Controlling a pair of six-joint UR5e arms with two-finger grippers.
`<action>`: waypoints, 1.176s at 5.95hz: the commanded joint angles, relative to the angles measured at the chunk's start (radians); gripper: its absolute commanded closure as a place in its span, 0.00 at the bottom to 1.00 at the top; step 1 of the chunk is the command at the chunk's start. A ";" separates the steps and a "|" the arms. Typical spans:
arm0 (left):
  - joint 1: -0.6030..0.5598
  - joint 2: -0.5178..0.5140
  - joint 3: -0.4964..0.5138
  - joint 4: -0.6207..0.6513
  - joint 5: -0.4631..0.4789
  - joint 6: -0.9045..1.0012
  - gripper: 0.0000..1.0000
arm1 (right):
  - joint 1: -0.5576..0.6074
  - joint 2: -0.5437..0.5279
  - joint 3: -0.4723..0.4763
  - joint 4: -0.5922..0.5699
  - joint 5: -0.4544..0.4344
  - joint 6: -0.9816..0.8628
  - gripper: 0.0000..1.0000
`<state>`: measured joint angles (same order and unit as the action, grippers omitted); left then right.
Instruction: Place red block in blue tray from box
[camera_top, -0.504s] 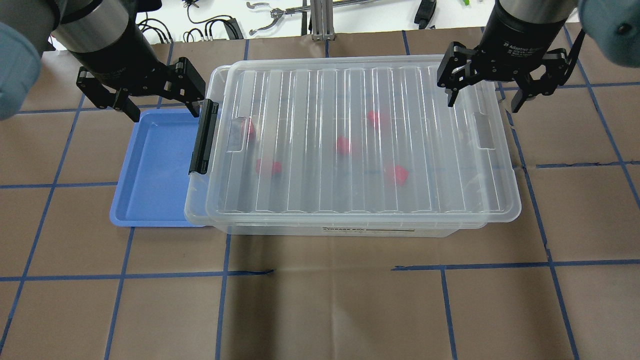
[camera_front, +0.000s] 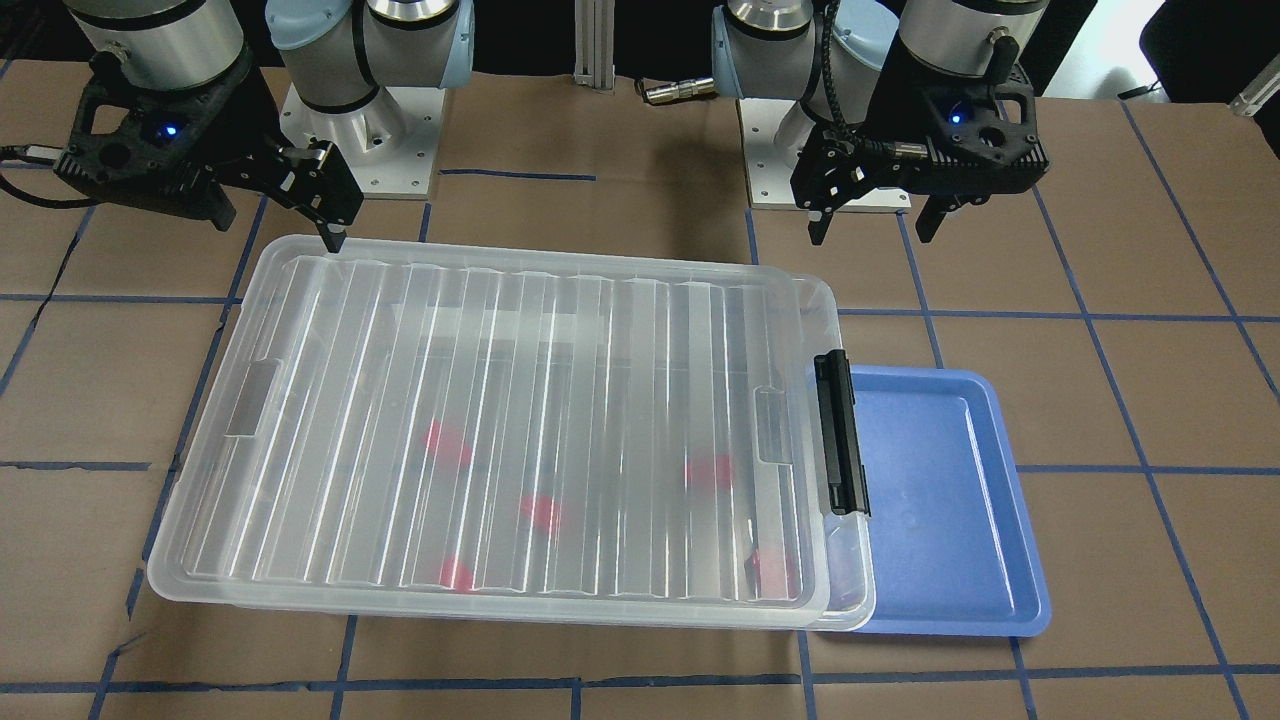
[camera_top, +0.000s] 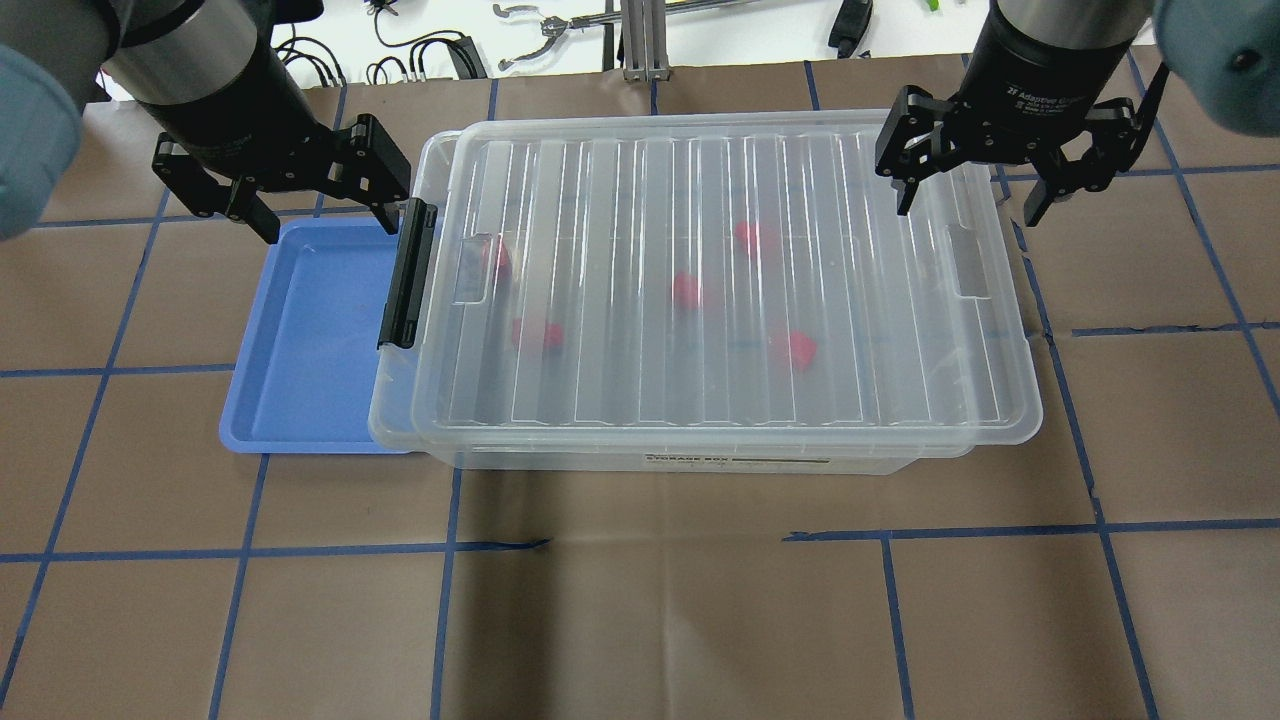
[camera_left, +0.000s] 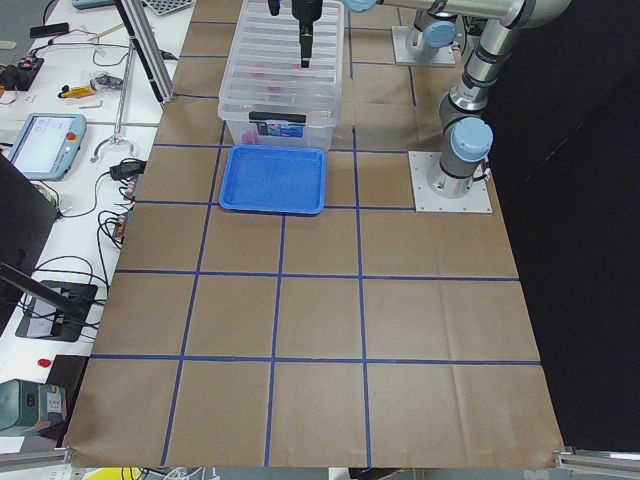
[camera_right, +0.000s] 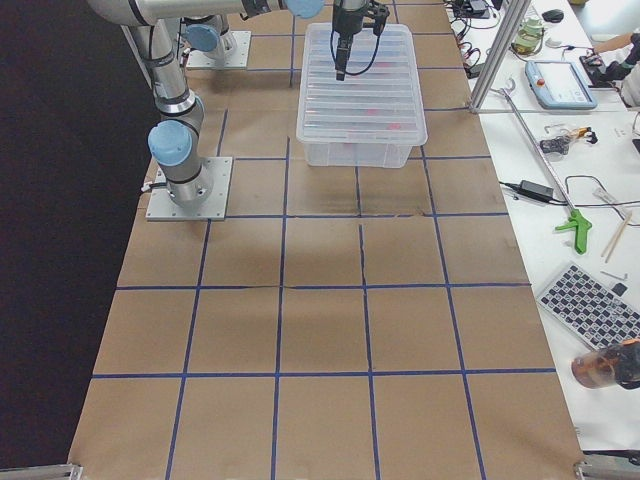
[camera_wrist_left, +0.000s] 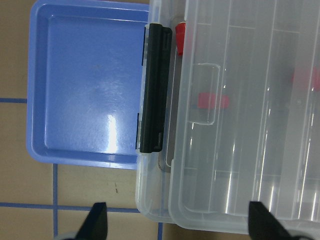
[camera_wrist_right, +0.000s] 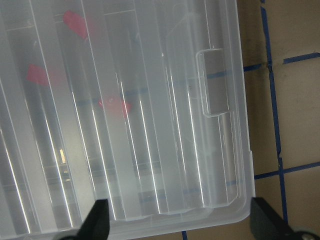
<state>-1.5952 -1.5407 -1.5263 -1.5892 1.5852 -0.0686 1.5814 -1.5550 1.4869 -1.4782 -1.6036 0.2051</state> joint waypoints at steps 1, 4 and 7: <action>0.000 0.004 0.000 0.000 -0.001 0.001 0.02 | -0.015 0.001 0.006 -0.011 -0.002 -0.003 0.00; 0.001 0.007 0.002 0.002 0.002 0.003 0.02 | -0.188 0.035 0.059 -0.036 0.013 -0.171 0.00; 0.001 0.008 -0.003 0.000 -0.002 0.003 0.02 | -0.244 0.053 0.261 -0.278 0.008 -0.253 0.00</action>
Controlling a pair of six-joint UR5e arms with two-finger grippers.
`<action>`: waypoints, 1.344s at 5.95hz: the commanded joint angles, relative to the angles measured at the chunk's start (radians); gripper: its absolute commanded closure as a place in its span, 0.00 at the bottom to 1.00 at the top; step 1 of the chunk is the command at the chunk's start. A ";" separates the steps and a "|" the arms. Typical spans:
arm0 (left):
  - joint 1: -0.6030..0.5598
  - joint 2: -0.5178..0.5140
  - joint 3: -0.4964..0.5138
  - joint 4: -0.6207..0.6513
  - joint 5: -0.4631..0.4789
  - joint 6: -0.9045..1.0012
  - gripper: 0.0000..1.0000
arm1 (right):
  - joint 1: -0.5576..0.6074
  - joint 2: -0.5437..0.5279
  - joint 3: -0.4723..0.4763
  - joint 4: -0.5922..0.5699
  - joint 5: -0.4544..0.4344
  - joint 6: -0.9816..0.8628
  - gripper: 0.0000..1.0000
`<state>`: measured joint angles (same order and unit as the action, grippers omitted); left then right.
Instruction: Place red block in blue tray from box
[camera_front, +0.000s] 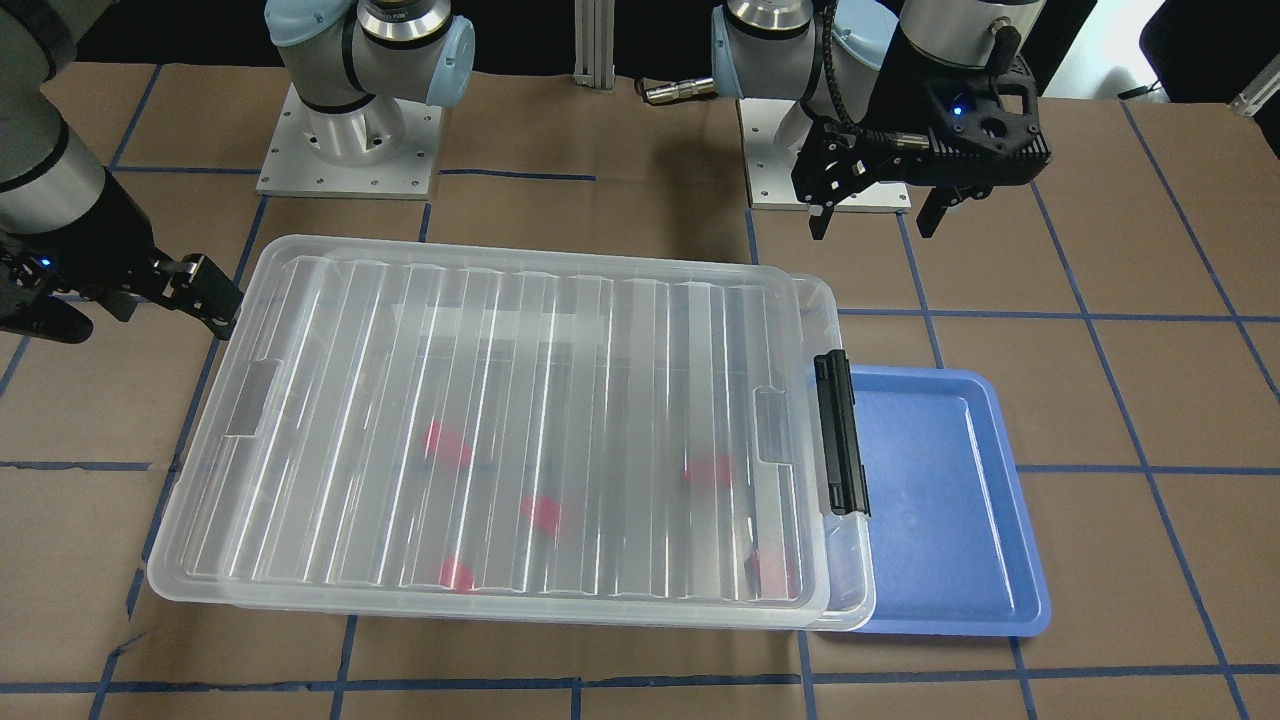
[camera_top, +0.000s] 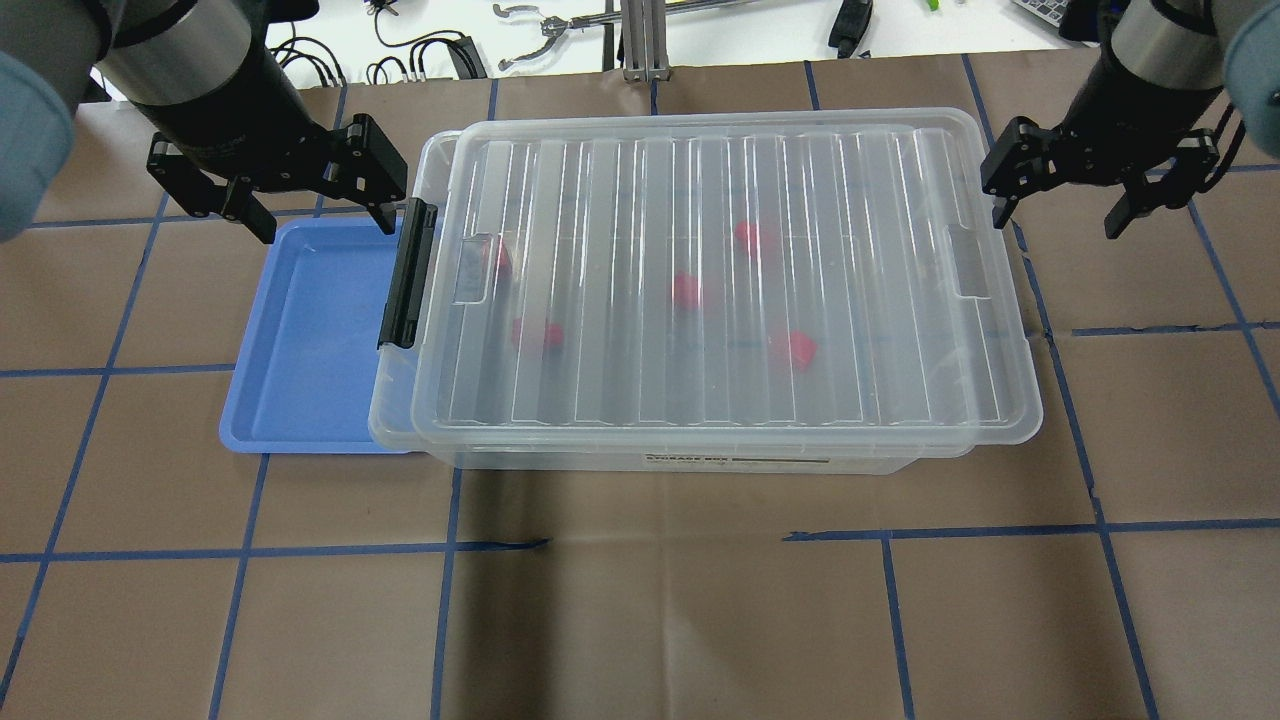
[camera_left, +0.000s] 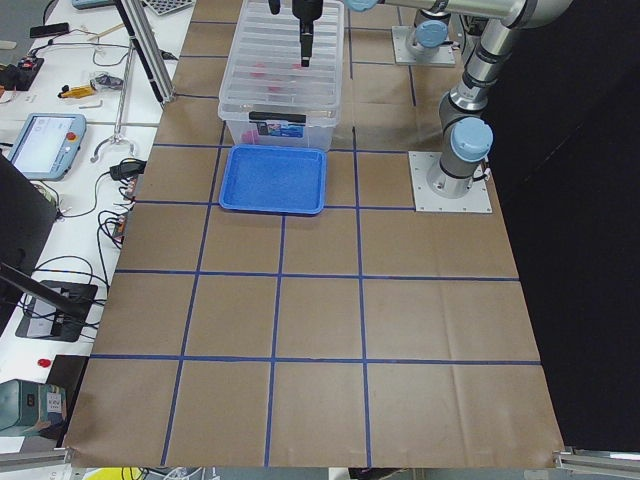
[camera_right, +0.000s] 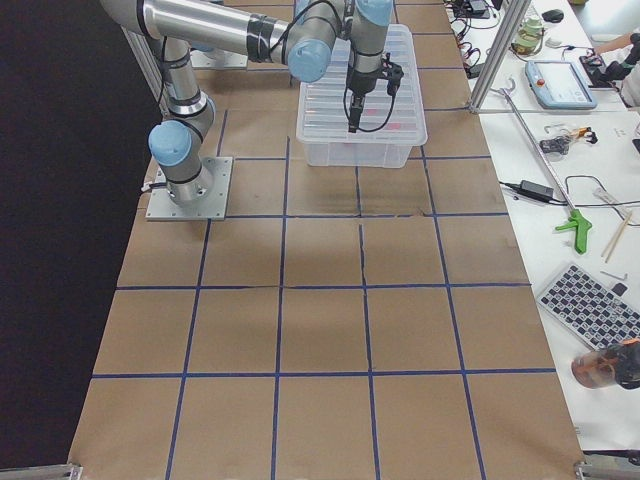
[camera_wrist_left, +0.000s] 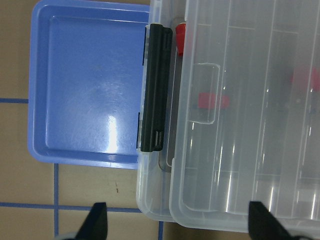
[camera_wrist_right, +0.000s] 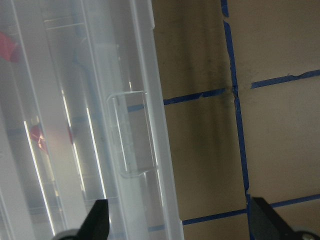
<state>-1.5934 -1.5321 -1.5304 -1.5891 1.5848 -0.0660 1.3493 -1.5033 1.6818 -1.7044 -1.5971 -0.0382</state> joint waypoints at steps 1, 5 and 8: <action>-0.002 -0.002 -0.001 0.003 -0.002 -0.002 0.02 | -0.013 0.006 0.100 -0.096 -0.001 -0.055 0.00; 0.001 -0.003 0.001 0.009 -0.003 0.000 0.02 | -0.019 0.032 0.118 -0.107 -0.007 -0.149 0.00; 0.000 0.001 -0.008 0.009 -0.003 0.000 0.02 | -0.035 0.037 0.118 -0.106 -0.040 -0.146 0.00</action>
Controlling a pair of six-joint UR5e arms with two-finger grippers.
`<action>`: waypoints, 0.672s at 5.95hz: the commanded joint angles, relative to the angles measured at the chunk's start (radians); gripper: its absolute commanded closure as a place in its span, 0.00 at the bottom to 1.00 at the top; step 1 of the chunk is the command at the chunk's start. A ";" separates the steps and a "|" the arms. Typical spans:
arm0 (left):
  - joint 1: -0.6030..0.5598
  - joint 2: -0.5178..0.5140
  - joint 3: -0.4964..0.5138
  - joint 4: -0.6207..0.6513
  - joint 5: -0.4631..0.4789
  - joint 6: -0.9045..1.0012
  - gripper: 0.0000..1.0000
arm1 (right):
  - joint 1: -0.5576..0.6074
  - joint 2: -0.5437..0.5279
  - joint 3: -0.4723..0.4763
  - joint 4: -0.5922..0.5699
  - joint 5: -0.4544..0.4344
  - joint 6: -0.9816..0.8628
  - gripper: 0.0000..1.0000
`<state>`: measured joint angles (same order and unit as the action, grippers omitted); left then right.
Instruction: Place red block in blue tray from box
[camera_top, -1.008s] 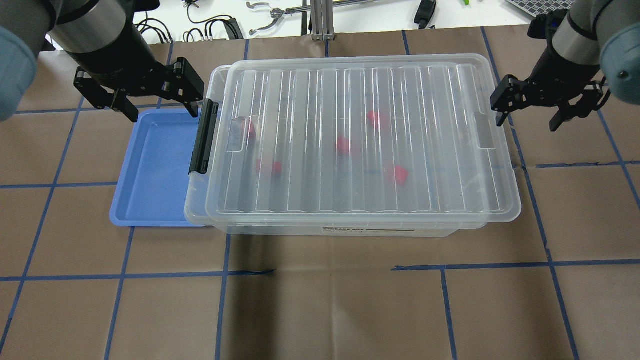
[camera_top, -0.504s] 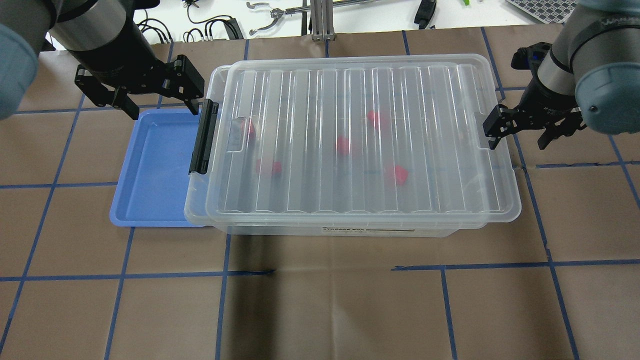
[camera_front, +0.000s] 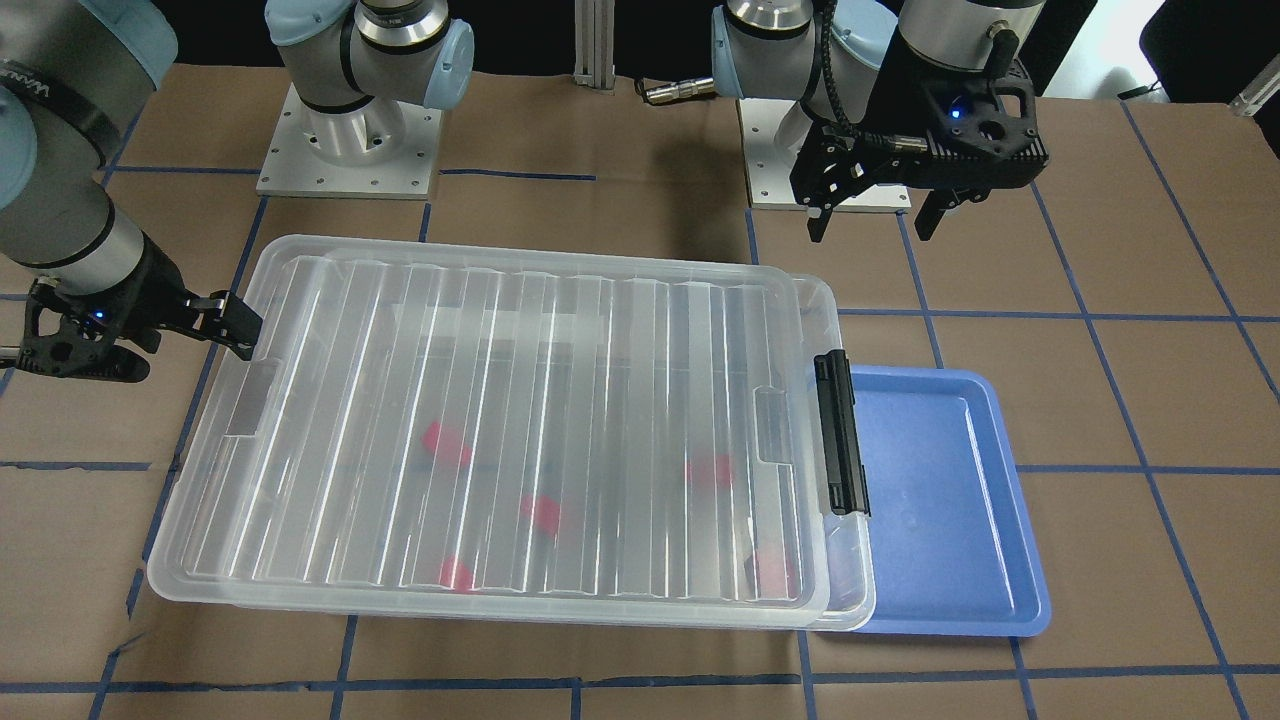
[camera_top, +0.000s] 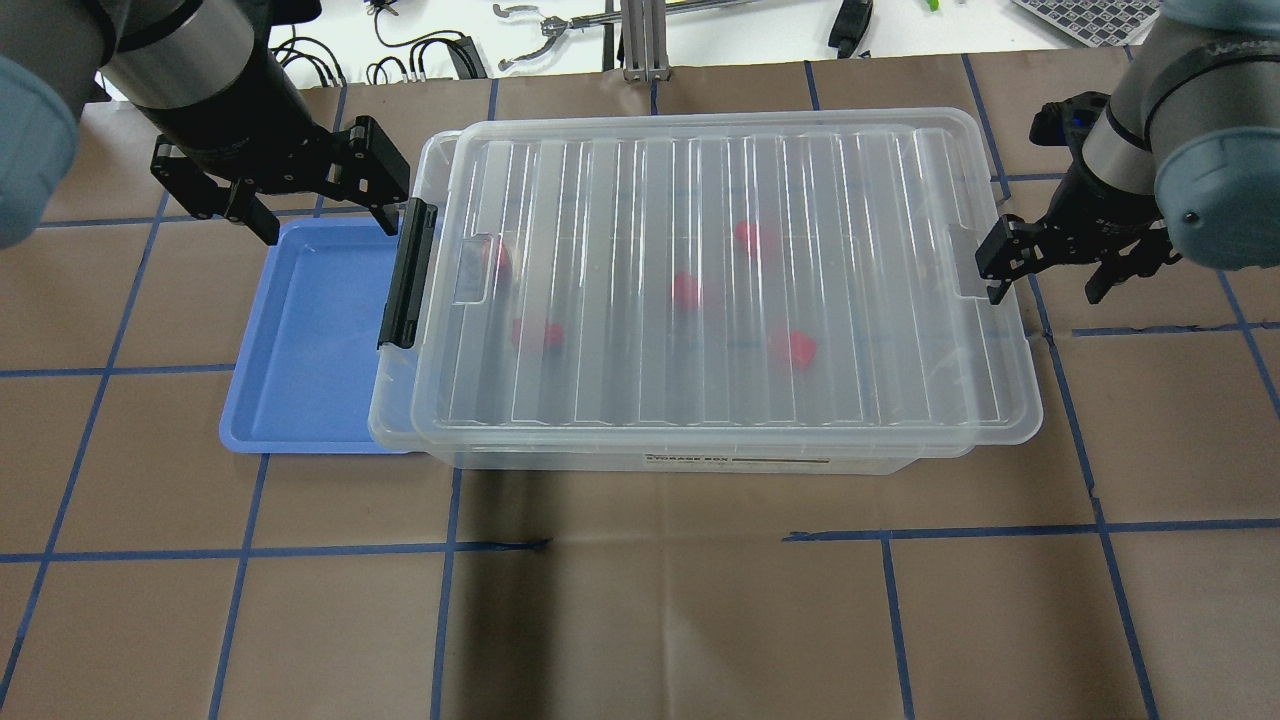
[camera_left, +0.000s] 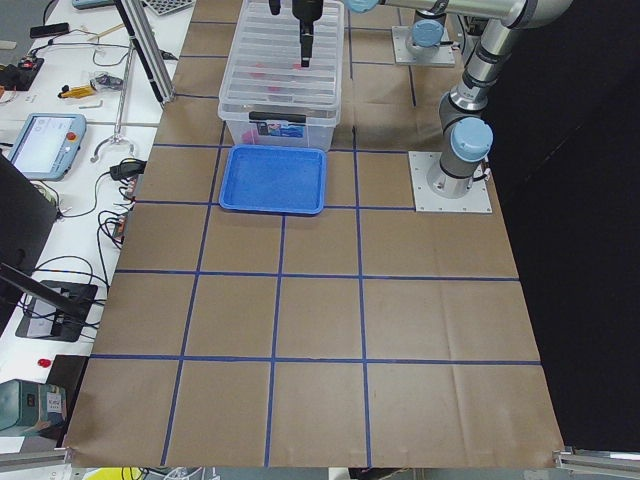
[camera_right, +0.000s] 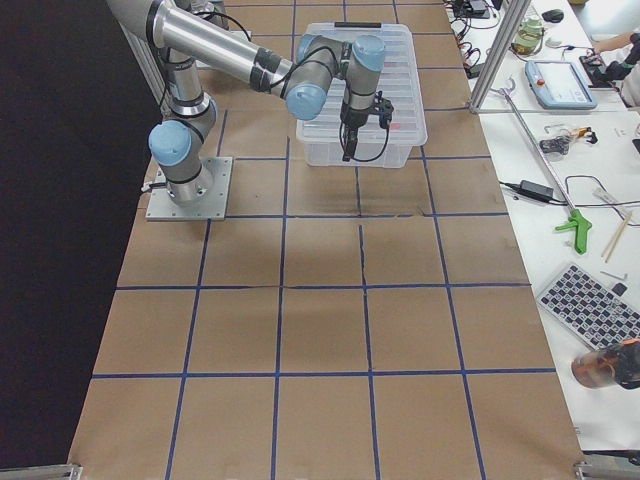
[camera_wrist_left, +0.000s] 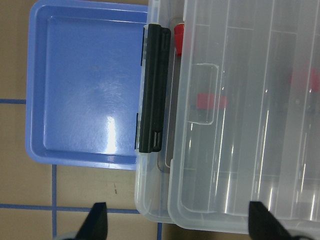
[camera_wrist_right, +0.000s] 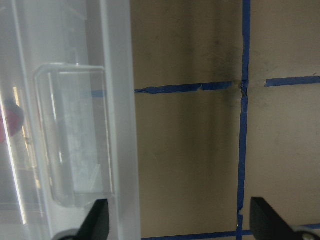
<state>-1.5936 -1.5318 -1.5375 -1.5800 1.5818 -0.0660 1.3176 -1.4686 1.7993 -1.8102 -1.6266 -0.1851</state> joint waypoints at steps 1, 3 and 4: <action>0.001 -0.005 0.013 -0.006 0.003 0.000 0.02 | -0.006 0.013 0.000 0.000 -0.012 -0.001 0.00; -0.003 -0.018 0.011 -0.006 0.010 0.108 0.02 | -0.050 0.017 -0.001 0.000 -0.019 -0.023 0.00; -0.002 -0.016 0.011 -0.012 0.010 0.244 0.02 | -0.066 0.017 -0.001 0.000 -0.022 -0.025 0.00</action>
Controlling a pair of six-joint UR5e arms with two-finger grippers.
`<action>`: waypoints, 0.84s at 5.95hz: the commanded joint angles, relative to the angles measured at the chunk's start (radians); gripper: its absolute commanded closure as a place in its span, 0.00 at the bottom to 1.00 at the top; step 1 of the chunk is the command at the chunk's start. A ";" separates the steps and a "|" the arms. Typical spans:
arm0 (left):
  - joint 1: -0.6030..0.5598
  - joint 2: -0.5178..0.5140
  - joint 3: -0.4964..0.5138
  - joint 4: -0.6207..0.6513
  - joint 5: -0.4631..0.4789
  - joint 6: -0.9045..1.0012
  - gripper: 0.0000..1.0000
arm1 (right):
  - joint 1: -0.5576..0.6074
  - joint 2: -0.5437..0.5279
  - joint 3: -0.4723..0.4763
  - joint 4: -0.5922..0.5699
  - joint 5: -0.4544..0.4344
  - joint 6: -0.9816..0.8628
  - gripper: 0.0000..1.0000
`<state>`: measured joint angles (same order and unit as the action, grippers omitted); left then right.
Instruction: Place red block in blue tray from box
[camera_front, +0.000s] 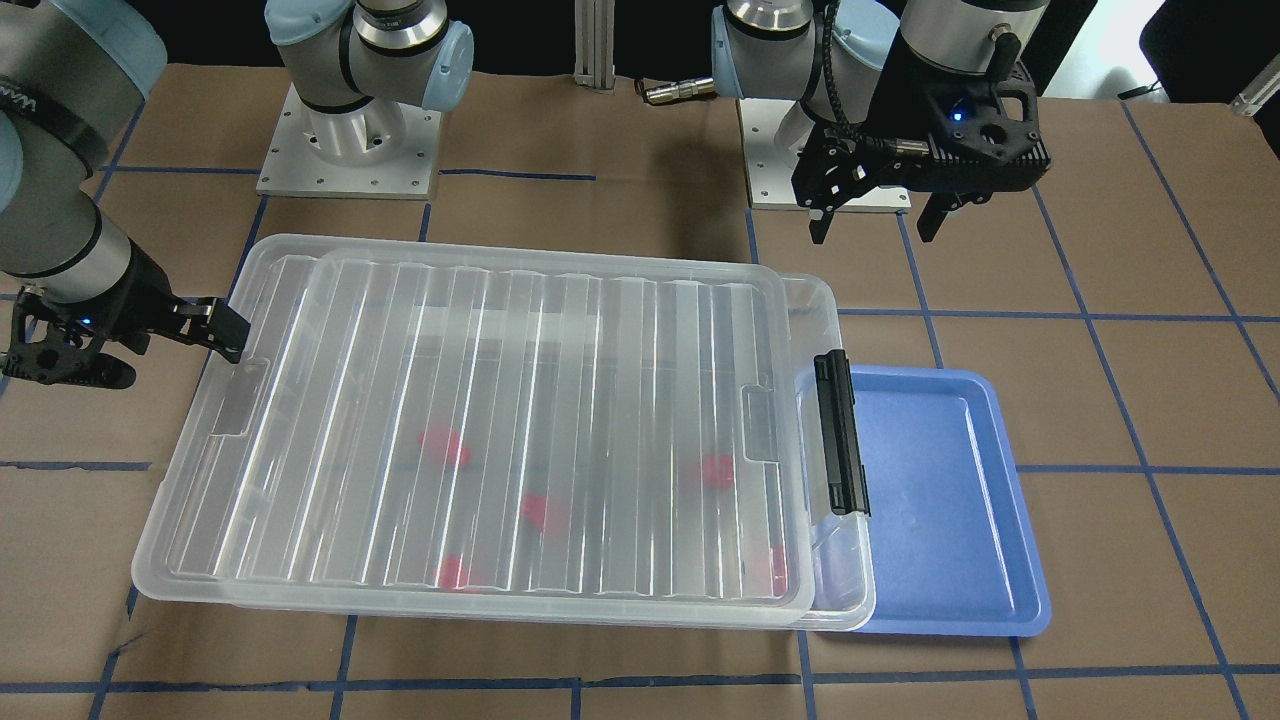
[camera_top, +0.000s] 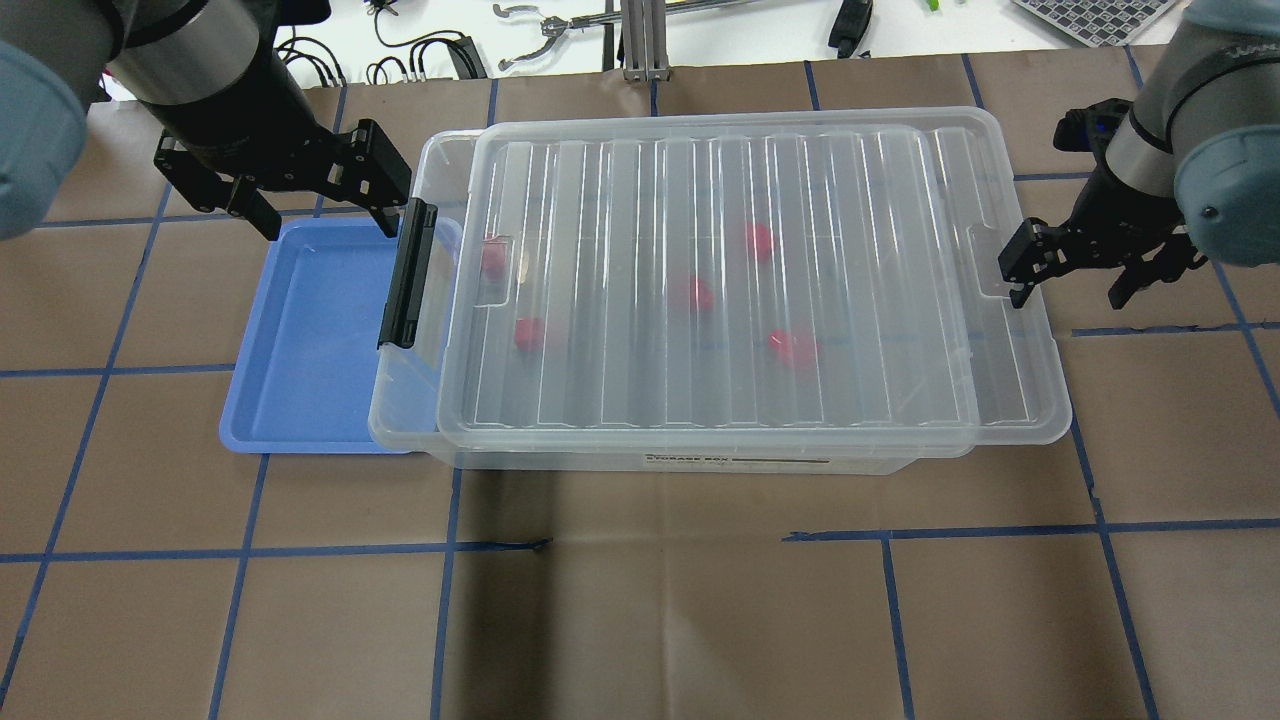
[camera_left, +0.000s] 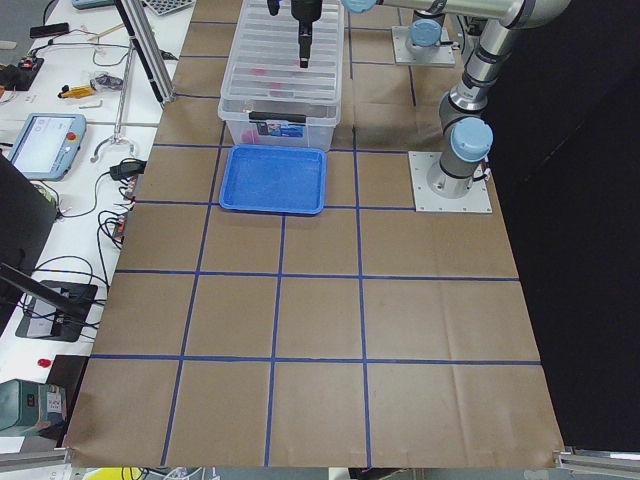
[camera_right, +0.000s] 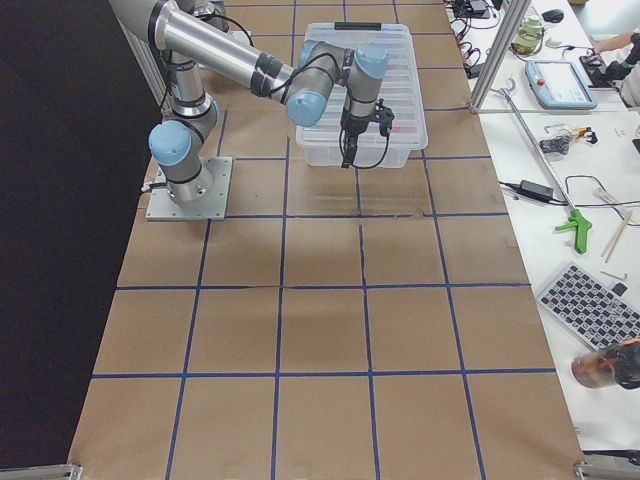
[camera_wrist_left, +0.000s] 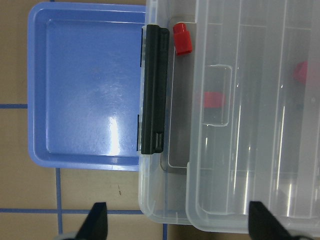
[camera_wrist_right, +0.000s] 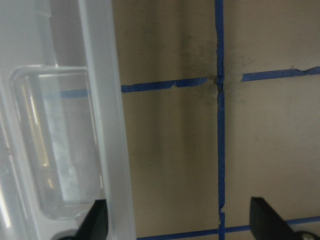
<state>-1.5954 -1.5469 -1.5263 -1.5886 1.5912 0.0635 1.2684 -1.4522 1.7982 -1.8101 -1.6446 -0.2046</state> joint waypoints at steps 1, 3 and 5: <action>0.002 -0.001 0.001 -0.004 0.001 0.213 0.02 | -0.027 0.001 -0.002 -0.002 -0.004 -0.027 0.00; 0.009 -0.004 -0.014 0.013 0.004 0.560 0.02 | -0.040 0.004 0.000 -0.038 -0.021 -0.062 0.00; 0.057 -0.018 -0.018 0.012 0.000 0.857 0.02 | -0.053 0.004 -0.002 -0.043 -0.050 -0.084 0.00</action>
<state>-1.5579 -1.5614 -1.5416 -1.5777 1.5917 0.7681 1.2190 -1.4482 1.7974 -1.8503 -1.6857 -0.2789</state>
